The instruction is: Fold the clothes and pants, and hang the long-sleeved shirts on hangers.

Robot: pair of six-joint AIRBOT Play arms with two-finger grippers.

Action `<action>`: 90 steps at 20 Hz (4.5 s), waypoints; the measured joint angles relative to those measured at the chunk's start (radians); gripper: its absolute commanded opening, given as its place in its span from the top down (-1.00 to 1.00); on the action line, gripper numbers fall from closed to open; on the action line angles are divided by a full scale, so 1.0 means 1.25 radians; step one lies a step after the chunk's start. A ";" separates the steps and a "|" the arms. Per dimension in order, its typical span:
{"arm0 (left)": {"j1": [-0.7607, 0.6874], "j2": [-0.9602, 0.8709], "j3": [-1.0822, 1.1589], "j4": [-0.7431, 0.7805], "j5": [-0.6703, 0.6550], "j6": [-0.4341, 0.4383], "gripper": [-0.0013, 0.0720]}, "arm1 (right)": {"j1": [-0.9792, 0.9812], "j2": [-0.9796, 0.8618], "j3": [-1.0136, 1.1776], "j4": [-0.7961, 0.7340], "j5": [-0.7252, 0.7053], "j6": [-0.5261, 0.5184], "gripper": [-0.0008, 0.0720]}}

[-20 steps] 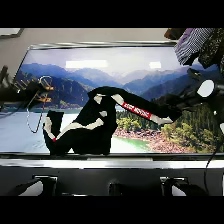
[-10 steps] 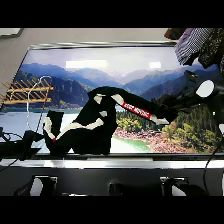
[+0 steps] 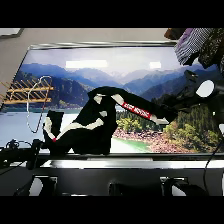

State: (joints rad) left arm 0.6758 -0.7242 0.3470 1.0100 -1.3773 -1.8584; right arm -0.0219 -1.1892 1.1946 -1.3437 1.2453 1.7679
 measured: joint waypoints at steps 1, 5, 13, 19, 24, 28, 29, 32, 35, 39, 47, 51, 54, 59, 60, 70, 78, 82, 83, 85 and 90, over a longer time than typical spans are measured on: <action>-0.001 -0.005 -0.004 -0.016 0.023 0.000 -0.99 | 0.000 0.000 0.000 -0.001 0.000 0.000 0.86; -0.042 -0.040 -0.013 -0.066 0.079 0.002 -0.99 | 0.001 0.000 0.000 -0.001 -0.005 0.000 0.86; -0.182 -0.117 0.002 -0.173 0.164 -0.006 0.86 | 0.112 -0.011 0.000 -0.004 -0.040 0.031 0.86; -0.231 -0.125 0.225 -0.291 0.242 0.039 0.86 | 0.206 -0.013 0.059 -0.103 -0.081 0.105 0.86; -0.262 -0.125 0.581 -0.311 0.316 0.106 0.86 | 0.221 0.029 0.312 -0.392 -0.075 0.156 0.86; -0.269 -0.124 0.860 -0.285 0.386 0.133 0.86 | 0.223 0.086 0.534 -0.665 -0.069 0.181 0.86; -0.269 -0.122 0.918 -0.270 0.401 0.137 0.86 | 0.223 0.105 0.575 -0.731 -0.066 0.191 0.86; -0.271 -0.109 1.064 -0.197 0.443 0.141 0.86 | 0.223 0.184 0.650 -0.924 -0.060 0.241 0.86; -0.271 -0.078 1.138 -0.111 0.477 0.113 0.86 | 0.223 0.273 0.677 -1.084 -0.054 0.315 0.86; -0.271 -0.024 1.172 0.018 0.496 0.030 0.86 | 0.223 0.383 0.690 -1.228 -0.054 0.432 0.86; -0.272 -0.037 1.172 0.105 0.398 -0.029 0.86 | 0.224 0.375 0.692 -1.283 -0.011 0.543 0.86; -0.282 -0.136 1.124 0.082 0.359 -0.023 0.86 | 0.224 0.253 0.690 -1.268 0.021 0.584 0.86; -0.320 -0.246 1.101 0.068 0.358 0.021 0.86 | 0.207 0.128 0.689 -1.245 0.028 0.612 0.86; -0.396 -0.471 1.089 0.060 0.394 0.057 0.86 | 0.013 -0.081 0.689 -0.905 -0.041 0.688 0.86; -0.410 -0.515 1.089 0.057 0.396 0.060 0.86 | -0.033 -0.125 0.688 -0.772 -0.053 0.656 0.86; -0.473 -0.761 1.089 0.043 0.266 0.069 -0.39 | -0.142 -0.394 0.610 -0.077 0.064 0.216 -0.11; -0.358 -0.656 1.092 0.058 0.122 0.064 -0.73 | -0.164 -0.331 0.561 -0.063 0.218 -0.042 -0.55; -0.288 -0.540 0.962 0.116 0.093 0.063 -0.73 | -0.199 -0.235 0.357 0.057 0.229 -0.126 -0.55; -0.275 -0.509 0.909 0.125 0.089 0.063 -0.73 | -0.203 -0.203 0.273 0.099 0.216 -0.143 -0.55; -0.257 -0.447 0.788 0.139 0.096 0.063 -0.73 | -0.208 -0.143 0.106 0.182 0.178 -0.166 -0.55; -0.246 -0.344 0.549 0.150 0.136 0.063 -0.73 | -0.204 -0.031 -0.263 0.375 0.077 -0.238 -0.55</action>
State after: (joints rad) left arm 0.3687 -1.1538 1.0336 1.1969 -1.2068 -1.7802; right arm -0.2775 -1.2278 0.8661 -0.8749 1.3411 1.4700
